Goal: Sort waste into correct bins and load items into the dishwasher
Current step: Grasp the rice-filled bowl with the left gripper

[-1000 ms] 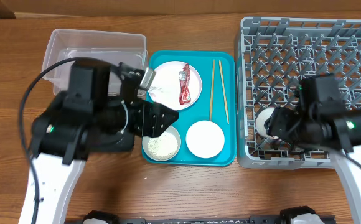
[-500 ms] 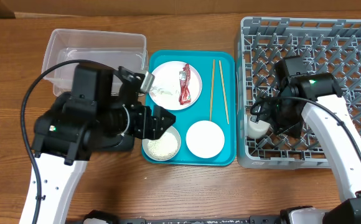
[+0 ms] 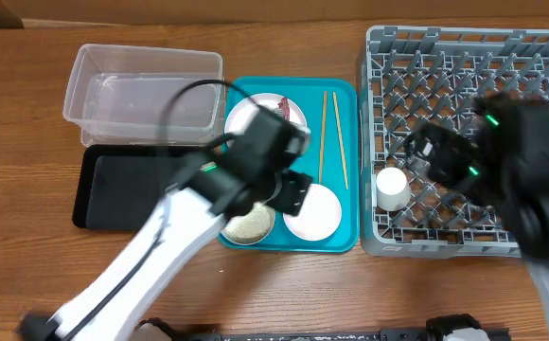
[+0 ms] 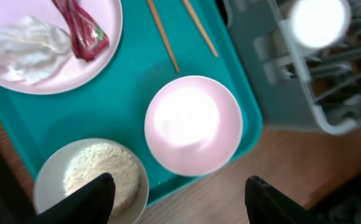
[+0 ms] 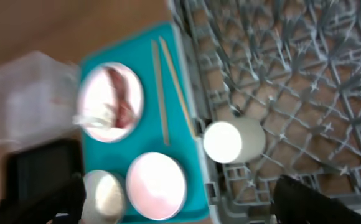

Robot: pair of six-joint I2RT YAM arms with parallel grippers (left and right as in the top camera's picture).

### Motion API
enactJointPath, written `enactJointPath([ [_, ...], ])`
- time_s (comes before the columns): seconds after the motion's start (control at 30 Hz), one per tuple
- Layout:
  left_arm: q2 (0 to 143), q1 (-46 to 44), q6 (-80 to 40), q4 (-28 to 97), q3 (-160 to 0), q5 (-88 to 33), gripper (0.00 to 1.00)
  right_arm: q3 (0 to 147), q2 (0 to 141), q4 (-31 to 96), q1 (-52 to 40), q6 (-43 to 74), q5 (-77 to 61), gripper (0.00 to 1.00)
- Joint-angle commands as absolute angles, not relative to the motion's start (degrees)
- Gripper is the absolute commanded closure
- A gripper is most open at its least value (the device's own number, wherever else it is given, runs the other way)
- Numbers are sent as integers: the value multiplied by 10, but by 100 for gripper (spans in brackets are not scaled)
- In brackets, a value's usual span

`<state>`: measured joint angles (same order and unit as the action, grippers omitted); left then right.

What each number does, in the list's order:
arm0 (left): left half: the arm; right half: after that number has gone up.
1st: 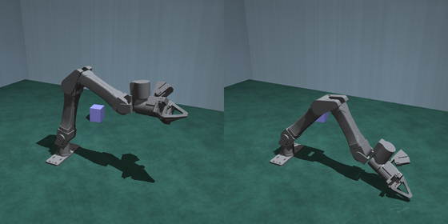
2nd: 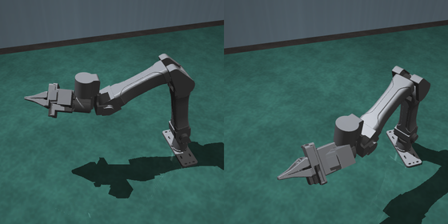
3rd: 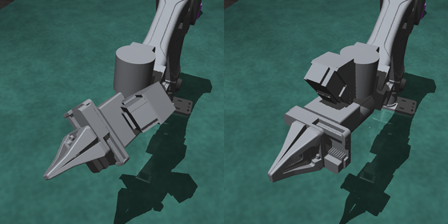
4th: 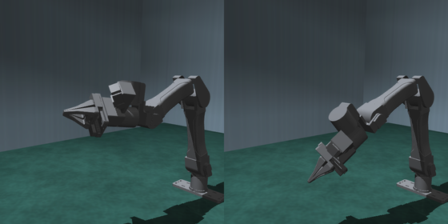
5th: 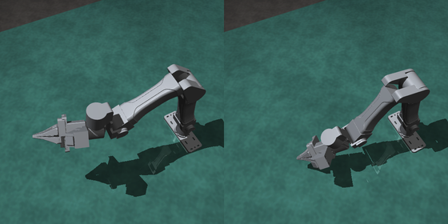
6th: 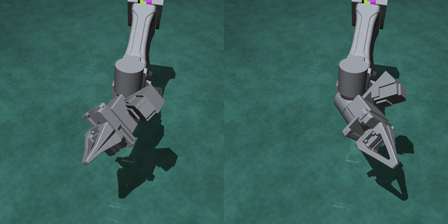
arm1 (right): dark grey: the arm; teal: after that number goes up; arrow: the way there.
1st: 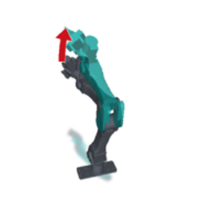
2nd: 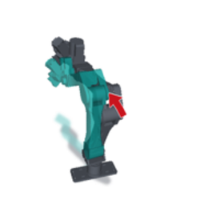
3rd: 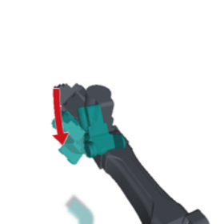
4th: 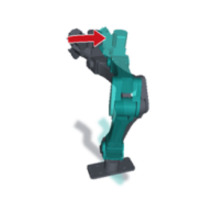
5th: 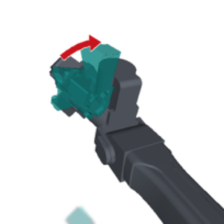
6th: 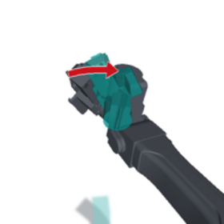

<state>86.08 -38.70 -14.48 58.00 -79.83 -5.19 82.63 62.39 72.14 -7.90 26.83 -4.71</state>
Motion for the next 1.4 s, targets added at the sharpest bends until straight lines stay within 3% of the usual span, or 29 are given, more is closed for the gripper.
enactJointPath([
  [0.0, 935, -403, -181, 562, -787, -10, 34, 835, 575, 722, -77, 268, -57, 0],
  [0.1, 989, -411, -190, 547, -787, -12, 41, 835, 547, 727, -77, 266, -56, 0],
  [0.4, 1033, -403, -215, 543, -790, 40, 43, 835, 544, 754, -77, 265, -56, 0],
  [0.53, 1020, -389, -287, 615, -799, 97, 47, 835, 545, 754, -77, 265, -56, 0],
  [0.93, 1019, -377, -348, 567, -745, 42, 48, 835, 546, 760, -77, 266, -56, 0],
  [1.17, 1019, -374, -392, 519, -707, 65, 66, 835, 546, 765, -77, 266, -56, 0],
  [1.37, 1019, -374, -394, 489, -673, 66, 74, 835, 546, 768, -77, 266, -56, 0],
])
